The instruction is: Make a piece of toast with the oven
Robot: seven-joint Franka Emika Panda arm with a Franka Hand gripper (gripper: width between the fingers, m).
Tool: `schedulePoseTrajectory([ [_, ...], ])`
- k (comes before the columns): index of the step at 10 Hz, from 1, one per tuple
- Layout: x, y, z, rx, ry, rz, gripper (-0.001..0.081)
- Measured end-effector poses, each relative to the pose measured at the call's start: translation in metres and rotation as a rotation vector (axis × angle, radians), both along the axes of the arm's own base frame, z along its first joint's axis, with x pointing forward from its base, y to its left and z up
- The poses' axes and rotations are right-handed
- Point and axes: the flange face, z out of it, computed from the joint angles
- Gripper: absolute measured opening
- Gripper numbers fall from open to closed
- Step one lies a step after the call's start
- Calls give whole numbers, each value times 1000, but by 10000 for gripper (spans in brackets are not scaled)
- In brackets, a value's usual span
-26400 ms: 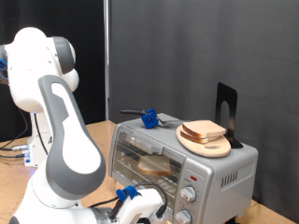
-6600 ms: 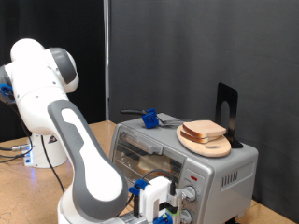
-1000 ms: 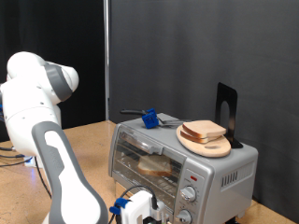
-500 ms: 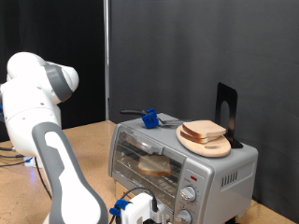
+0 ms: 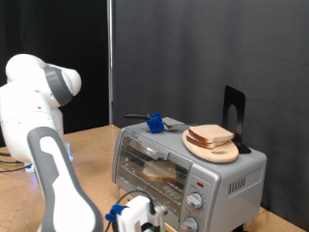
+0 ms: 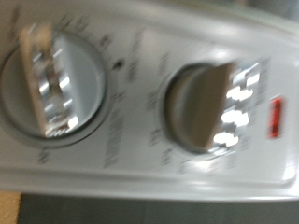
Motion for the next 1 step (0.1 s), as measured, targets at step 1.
schedulePoseTrajectory([
  [1,-6,-12,4,17,2,11,664],
])
